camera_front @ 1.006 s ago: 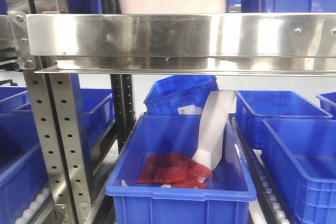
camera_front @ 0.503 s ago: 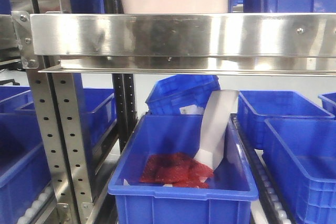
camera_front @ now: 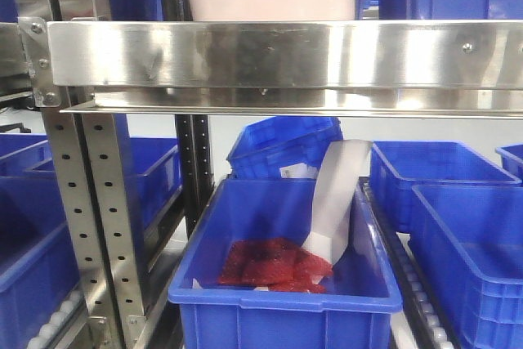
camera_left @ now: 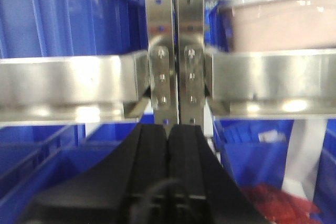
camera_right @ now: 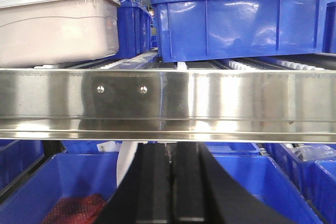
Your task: Grab white bin and place on right shelf
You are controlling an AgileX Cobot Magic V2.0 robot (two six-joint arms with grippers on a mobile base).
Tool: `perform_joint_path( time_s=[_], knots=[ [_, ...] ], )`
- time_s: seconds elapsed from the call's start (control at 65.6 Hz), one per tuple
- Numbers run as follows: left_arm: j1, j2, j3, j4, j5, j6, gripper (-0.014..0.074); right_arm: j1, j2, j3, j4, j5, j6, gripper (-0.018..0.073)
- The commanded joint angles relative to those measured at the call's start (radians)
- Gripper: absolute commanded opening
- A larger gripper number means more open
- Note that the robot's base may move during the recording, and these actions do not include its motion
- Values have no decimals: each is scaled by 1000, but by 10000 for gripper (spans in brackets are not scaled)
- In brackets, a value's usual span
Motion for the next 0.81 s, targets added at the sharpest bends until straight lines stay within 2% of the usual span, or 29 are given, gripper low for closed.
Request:
perform_joint_path(
  time_s=[0.0,0.533,0.792],
  knots=[
    [3,-11,-1,-6,-74,-8,-118,-5,-17,-2,-12,-91,3,55],
    [3,-11,-1,-14,-49,-19,-118,-5,-17,-2,-12,-91,3,55],
    [-24,-11,-1,-14,-41,-44,-118,-5,-17,-2,-12,-91,3,55]
  ],
)
